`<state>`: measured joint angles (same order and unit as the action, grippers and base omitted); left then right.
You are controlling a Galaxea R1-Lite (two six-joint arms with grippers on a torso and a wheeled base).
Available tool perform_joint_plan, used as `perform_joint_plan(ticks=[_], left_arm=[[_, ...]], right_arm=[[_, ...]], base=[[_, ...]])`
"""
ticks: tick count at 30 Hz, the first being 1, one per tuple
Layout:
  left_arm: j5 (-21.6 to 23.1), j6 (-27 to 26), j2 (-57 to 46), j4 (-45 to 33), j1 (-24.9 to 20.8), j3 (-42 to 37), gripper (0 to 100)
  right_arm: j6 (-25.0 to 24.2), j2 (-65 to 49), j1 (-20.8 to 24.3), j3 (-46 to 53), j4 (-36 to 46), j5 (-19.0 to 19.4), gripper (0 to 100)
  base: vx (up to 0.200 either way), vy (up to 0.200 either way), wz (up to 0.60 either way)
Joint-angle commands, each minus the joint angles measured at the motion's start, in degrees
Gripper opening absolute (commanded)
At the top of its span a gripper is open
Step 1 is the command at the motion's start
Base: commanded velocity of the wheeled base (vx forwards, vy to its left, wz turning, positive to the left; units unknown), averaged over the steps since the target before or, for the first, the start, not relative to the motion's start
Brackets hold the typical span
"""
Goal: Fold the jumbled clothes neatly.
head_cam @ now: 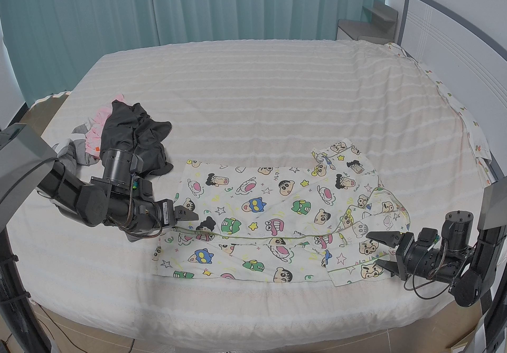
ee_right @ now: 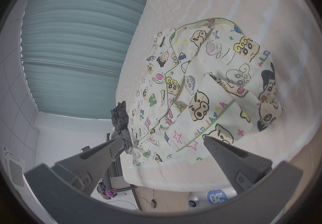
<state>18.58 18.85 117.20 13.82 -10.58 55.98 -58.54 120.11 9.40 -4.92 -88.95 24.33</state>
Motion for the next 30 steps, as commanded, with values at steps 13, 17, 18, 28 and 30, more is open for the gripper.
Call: perform_joint_plan(ticks=[13, 17, 18, 28, 30], left_arm=[[4.62, 24.92, -22.19, 16.15, -4.1, -24.87, 100], [4.54, 25.71, -21.93, 16.23, -4.45, -25.66, 100], [4.36, 25.71, -21.93, 16.23, -4.45, -25.66, 100], [1.81, 25.8, -21.84, 16.32, -5.85, -26.89, 100], [0.93, 25.98, -21.66, 16.32, -6.21, -26.98, 100]], right_arm=[[-0.26, -1.46, -2.98, -0.61, -0.96, -2.01, 100], [-0.17, -1.64, -4.39, -0.79, -1.05, -2.01, 100], [-0.17, -1.81, -4.48, -0.61, -1.05, -2.01, 100], [-0.26, -4.1, -4.21, 0.53, -0.96, -2.01, 100], [-0.26, -4.19, -4.04, 0.62, -0.96, -2.01, 100]], base=[[0.077, 0.0, 0.0], [0.2, 0.0, 0.0], [0.2, 0.0, 0.0], [0.2, 0.0, 0.0], [0.1, 0.0, 0.0]])
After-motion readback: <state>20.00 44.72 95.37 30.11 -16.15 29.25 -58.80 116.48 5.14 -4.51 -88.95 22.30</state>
